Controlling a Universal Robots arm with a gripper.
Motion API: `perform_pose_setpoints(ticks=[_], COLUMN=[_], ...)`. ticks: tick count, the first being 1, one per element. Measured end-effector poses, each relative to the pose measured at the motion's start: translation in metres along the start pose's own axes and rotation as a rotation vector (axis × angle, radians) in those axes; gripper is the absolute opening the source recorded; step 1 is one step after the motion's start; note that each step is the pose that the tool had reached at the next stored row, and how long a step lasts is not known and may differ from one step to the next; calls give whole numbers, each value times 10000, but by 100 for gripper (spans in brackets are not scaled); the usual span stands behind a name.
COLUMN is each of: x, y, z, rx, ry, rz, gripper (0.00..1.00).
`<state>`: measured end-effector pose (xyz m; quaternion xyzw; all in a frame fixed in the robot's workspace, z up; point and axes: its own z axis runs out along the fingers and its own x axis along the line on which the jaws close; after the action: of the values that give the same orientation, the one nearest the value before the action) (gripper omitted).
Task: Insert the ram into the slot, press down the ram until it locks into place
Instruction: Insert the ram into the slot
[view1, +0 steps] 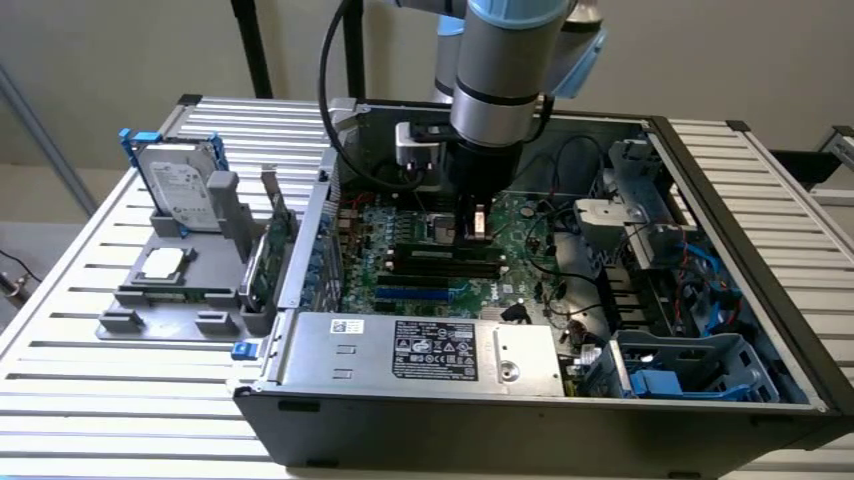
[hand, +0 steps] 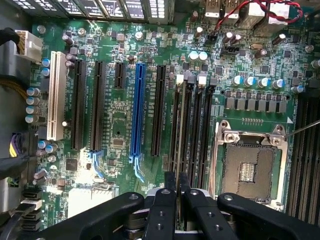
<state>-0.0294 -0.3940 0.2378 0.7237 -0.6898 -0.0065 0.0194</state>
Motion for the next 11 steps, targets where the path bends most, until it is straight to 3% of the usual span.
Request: perform_pose_setpoints(ticks=[11], x=[32], y=[1], z=[36], rx=[33], ry=[1], rz=[1], gripper=[13])
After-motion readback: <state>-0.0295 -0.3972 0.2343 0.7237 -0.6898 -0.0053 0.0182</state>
